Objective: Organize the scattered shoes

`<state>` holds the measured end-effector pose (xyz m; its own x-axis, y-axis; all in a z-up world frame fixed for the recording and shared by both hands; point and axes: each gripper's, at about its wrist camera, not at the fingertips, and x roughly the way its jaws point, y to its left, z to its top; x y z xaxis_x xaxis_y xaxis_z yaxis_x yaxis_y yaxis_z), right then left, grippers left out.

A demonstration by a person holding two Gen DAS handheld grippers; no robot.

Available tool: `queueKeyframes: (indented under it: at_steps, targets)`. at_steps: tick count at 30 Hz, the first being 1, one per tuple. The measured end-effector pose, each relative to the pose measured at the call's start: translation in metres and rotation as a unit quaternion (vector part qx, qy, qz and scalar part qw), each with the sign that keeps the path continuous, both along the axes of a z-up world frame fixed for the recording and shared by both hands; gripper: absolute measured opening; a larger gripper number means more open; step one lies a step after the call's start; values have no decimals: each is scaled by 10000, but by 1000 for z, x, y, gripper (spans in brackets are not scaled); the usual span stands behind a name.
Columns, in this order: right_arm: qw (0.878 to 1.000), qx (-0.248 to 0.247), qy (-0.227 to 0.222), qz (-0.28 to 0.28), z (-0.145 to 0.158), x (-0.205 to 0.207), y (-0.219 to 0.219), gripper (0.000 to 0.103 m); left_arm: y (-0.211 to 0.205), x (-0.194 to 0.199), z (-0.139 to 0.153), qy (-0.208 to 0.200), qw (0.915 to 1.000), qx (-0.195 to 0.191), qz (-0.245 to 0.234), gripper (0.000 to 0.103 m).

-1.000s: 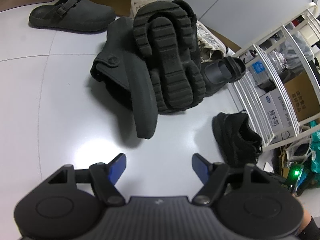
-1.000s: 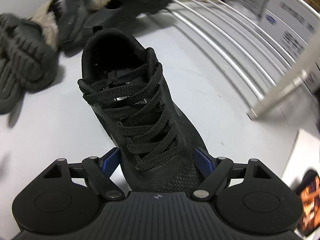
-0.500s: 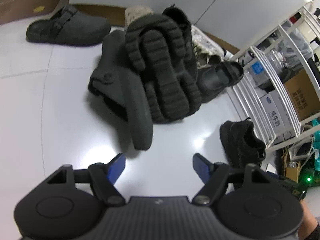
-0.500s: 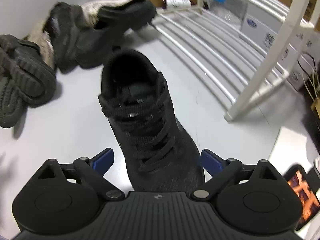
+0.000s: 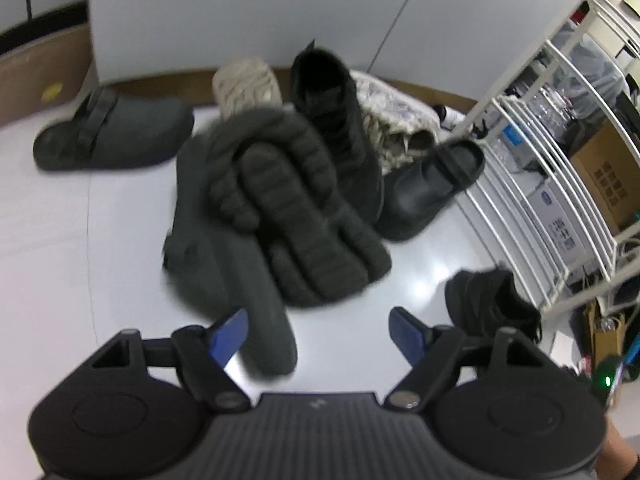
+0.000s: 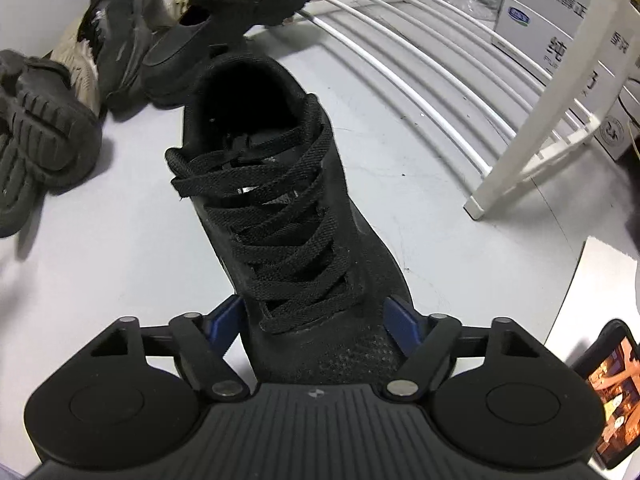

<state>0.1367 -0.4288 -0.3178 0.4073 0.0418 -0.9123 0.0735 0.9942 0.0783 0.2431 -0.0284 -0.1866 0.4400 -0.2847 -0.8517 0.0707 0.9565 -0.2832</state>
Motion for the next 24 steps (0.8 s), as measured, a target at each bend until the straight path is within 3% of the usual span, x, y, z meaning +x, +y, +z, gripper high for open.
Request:
queueKeyframes:
  at_steps: [6, 11, 17, 21, 24]
  targets:
    - [9999, 25, -77, -139, 7, -2, -2, 77, -21, 42, 23, -309, 9993, 178, -83, 80]
    - [9996, 35, -158, -221, 13, -5, -4, 80, -43, 75, 34, -440, 9965, 585, -394, 80]
    - [9991, 66, -296, -309, 24, -9, -6, 85, -60, 109, 37, -795, 9887, 1152, -531, 80]
    - [9975, 236, -575, -338, 45, -15, -10, 85, -72, 134, 32, -763, 9869, 1267, -647, 79]
    - [9960, 424, -712, -347, 56, -15, -11, 85, -86, 154, 22, -757, 9792, 1673, -868, 79]
